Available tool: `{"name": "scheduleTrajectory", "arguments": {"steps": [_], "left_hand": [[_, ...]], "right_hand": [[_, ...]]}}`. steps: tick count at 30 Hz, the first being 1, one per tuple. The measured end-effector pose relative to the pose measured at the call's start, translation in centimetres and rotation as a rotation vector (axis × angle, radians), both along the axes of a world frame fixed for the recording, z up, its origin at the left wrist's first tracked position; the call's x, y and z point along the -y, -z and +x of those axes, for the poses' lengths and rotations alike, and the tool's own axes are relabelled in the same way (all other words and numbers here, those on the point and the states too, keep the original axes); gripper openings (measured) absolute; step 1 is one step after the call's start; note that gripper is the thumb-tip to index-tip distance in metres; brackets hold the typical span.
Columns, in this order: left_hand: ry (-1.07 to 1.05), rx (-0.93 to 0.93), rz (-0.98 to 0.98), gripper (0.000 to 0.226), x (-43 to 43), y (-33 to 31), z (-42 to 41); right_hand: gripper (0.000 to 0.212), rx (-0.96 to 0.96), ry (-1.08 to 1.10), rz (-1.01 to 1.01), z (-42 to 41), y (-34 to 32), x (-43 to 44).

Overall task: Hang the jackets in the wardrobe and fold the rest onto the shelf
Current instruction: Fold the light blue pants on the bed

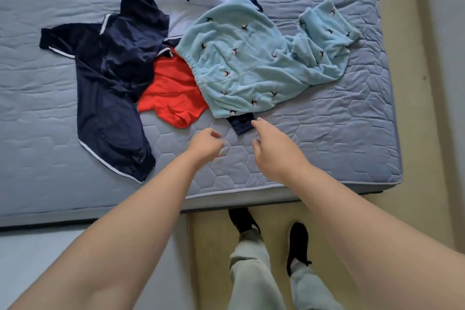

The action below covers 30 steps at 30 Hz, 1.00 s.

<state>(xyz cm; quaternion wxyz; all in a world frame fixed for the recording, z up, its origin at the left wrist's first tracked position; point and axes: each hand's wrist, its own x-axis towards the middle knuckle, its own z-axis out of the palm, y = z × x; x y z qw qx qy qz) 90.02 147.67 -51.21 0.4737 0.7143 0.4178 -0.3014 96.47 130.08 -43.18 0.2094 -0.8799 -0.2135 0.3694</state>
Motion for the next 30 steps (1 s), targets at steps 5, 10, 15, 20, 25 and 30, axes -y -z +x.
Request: {"name": "scheduleTrajectory", "arguments": {"steps": [5,10,15,20,25,30], "left_hand": [[-0.438,-0.09,-0.303,0.036,-0.8,8.7,3.4],[-0.762,-0.07,-0.48,0.021,-0.8,14.5,6.7],[-0.987,-0.062,-0.514,0.043,-2.5,19.1,8.8],[-0.968,-0.022,-0.345,0.019,-2.0,21.0,8.6],[-0.853,0.208,-0.213,0.016,1.1,15.2,7.9],[-0.59,0.39,-0.136,0.013,6.2,4.1,7.6]], "right_hand": [[0.053,-0.105,0.009,-0.124,0.4,7.4,-0.8],[0.057,-0.17,0.088,-0.179,0.2,11.8,-0.3],[0.058,-0.197,0.149,-0.195,0.0,14.3,0.8],[0.059,-0.241,0.184,-0.241,-1.2,15.4,3.1],[0.059,-0.298,0.226,-0.231,-2.0,13.1,3.7],[0.063,-0.254,0.28,-0.147,-0.5,7.0,5.4]]}}
